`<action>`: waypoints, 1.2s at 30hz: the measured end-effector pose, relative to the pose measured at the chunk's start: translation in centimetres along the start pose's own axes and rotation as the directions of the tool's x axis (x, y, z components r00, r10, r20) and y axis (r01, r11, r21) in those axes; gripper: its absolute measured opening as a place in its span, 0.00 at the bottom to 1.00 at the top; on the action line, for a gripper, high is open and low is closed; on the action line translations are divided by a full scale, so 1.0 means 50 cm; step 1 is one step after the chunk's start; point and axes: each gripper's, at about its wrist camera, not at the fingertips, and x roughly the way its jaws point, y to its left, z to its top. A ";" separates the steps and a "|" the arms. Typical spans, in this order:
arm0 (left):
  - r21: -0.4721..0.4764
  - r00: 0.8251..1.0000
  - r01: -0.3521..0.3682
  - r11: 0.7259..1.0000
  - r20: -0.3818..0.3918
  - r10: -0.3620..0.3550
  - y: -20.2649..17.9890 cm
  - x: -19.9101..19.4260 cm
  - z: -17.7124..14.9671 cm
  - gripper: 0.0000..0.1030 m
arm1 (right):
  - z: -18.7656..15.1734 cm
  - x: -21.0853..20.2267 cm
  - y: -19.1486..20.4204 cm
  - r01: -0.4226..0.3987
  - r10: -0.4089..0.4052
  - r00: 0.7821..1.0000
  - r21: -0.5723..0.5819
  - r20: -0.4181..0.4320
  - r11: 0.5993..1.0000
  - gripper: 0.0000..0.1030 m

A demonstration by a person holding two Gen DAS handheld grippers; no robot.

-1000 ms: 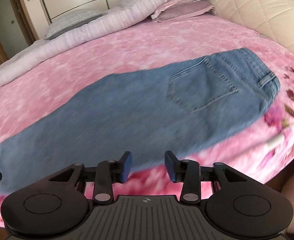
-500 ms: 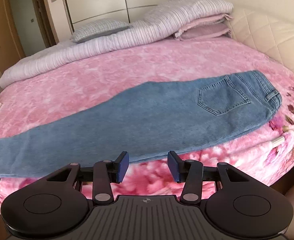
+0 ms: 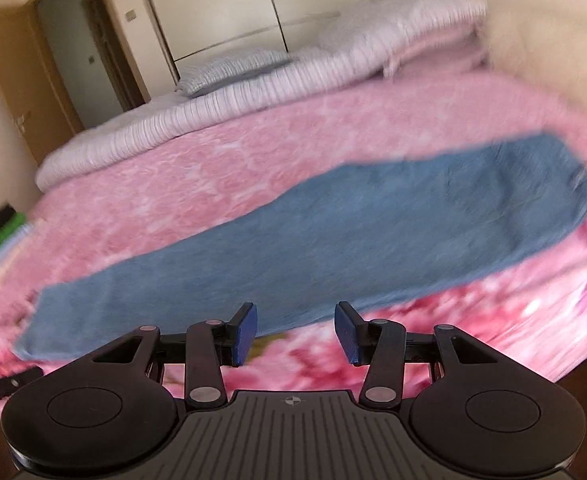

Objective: Fold clothes
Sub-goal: 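Open both grippers and move them to the jeans leg hems, then grasp the leg hems with both grippers and lift them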

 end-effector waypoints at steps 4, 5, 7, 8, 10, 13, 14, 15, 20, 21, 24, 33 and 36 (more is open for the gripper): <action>-0.290 0.998 0.027 0.957 0.067 -0.008 0.135 0.018 0.031 0.29 | 0.007 0.071 -0.019 -0.031 0.036 0.997 0.083 -0.063 0.996 0.46; -0.341 0.996 0.036 0.939 0.084 -0.007 0.164 0.024 0.039 0.28 | 0.008 0.087 -0.020 -0.027 0.034 0.997 0.089 -0.075 0.996 0.46; -0.442 0.995 0.041 0.896 0.101 0.005 0.216 0.042 0.050 0.28 | 0.012 0.119 -0.022 -0.017 0.027 0.995 0.099 -0.101 0.995 0.46; -0.484 0.994 0.045 0.874 0.109 0.010 0.238 0.053 0.053 0.28 | 0.012 0.133 -0.023 -0.014 0.026 0.994 0.109 -0.111 0.994 0.46; -0.549 0.992 0.059 0.834 0.125 0.012 0.271 0.070 0.053 0.27 | 0.013 0.160 -0.027 -0.017 0.034 0.992 0.135 -0.125 0.991 0.46; -0.617 0.991 0.061 0.785 0.129 0.025 0.307 0.089 0.052 0.27 | 0.017 0.193 -0.036 -0.035 0.060 0.989 0.186 -0.133 0.982 0.46; -0.628 0.992 0.050 0.777 0.118 0.032 0.311 0.095 0.050 0.26 | 0.020 0.202 -0.041 -0.039 0.068 0.989 0.207 -0.132 0.977 0.46; -0.637 0.993 0.038 0.770 0.107 0.040 0.315 0.102 0.048 0.22 | 0.023 0.212 -0.046 -0.044 0.075 0.989 0.228 -0.131 0.973 0.46; -0.650 0.991 0.052 0.758 0.124 0.039 0.323 0.106 0.043 0.22 | 0.042 0.247 -0.070 -0.067 0.114 0.985 0.317 -0.131 0.946 0.46; -0.666 0.990 0.064 0.743 0.138 0.038 0.327 0.111 0.037 0.22 | 0.045 0.251 -0.073 -0.072 0.119 0.985 0.321 -0.127 0.944 0.46; -0.693 0.983 0.091 0.716 0.178 0.048 0.323 0.120 0.029 0.26 | 0.053 0.259 -0.081 -0.079 0.123 0.985 0.325 -0.117 0.942 0.46; -0.411 0.963 -0.069 0.909 0.212 0.169 0.203 0.118 0.093 0.07 | 0.059 0.254 -0.117 -0.082 0.119 0.989 0.333 -0.091 0.939 0.46; -0.176 0.960 -0.102 0.979 0.239 0.143 0.093 0.122 0.131 0.06 | 0.062 0.242 -0.141 -0.070 0.099 0.993 0.332 -0.071 0.941 0.46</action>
